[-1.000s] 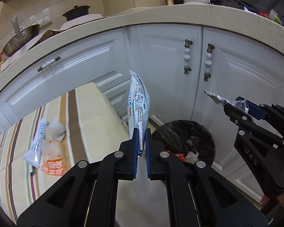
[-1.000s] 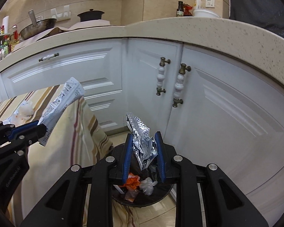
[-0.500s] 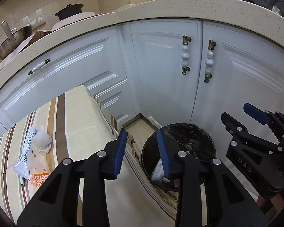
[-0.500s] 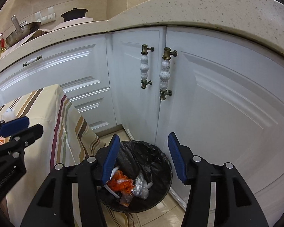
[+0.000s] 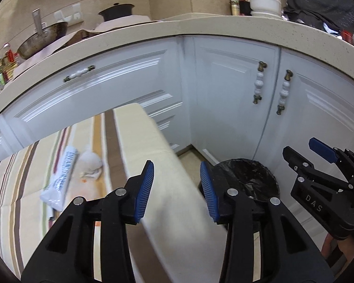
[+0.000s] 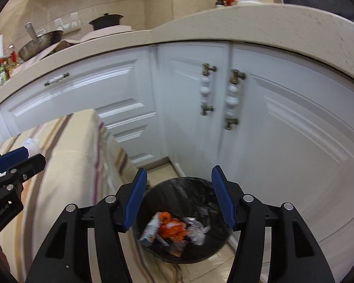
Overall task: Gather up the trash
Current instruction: 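Move both tools back over the remaining trash on the table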
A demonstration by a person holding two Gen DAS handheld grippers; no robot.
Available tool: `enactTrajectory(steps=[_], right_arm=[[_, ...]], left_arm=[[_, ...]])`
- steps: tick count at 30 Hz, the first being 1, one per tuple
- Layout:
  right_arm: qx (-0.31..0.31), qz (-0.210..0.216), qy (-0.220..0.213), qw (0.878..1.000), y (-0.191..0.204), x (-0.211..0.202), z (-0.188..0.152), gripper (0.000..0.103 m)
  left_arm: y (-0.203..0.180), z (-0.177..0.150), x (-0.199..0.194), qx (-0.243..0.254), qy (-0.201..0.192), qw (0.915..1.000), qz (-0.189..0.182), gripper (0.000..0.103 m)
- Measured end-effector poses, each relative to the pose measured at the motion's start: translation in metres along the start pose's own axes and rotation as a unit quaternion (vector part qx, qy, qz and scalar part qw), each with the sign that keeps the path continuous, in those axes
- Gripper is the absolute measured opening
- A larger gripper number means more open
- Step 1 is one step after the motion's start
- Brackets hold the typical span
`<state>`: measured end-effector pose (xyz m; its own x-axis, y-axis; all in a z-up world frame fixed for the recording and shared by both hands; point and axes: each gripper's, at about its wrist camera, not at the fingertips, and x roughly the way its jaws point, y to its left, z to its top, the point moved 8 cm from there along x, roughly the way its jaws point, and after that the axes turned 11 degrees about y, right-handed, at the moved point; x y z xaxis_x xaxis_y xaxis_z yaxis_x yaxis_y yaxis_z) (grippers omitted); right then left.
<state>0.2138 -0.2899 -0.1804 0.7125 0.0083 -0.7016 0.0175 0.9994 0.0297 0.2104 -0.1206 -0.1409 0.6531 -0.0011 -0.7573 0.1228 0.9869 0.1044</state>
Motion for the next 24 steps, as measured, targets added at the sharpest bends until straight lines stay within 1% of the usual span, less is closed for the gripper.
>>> enactTrajectory(steps=[2, 4, 9, 16, 20, 24], right_arm=[[-0.006, 0.010, -0.002, 1.000, 0.013, -0.002, 0.002, 0.058], [-0.015, 0.027, -0.003, 1.000, 0.033, -0.003, 0.006, 0.059], [-0.043, 0.067, -0.004, 0.997, 0.085, -0.006, 0.012, 0.060], [-0.096, 0.117, 0.006, 0.988, 0.164, -0.011, 0.008, 0.061], [-0.123, 0.145, 0.020, 0.982, 0.206, -0.011, 0.001, 0.063], [-0.144, 0.161, 0.033, 0.976, 0.236, -0.008, -0.005, 0.065]], left_arm=[[0.017, -0.003, -0.004, -0.011, 0.000, 0.9999, 0.011, 0.041], [0.037, -0.009, -0.007, -0.026, 0.002, 0.9994, 0.024, 0.045], [0.092, -0.026, -0.016, -0.063, 0.008, 0.9963, 0.058, 0.045], [0.172, -0.055, -0.032, -0.109, 0.015, 0.9871, 0.117, 0.046], [0.206, -0.070, -0.038, -0.133, 0.022, 0.9815, 0.135, 0.046], [0.235, -0.084, -0.040, -0.156, 0.029, 0.9760, 0.149, 0.046]])
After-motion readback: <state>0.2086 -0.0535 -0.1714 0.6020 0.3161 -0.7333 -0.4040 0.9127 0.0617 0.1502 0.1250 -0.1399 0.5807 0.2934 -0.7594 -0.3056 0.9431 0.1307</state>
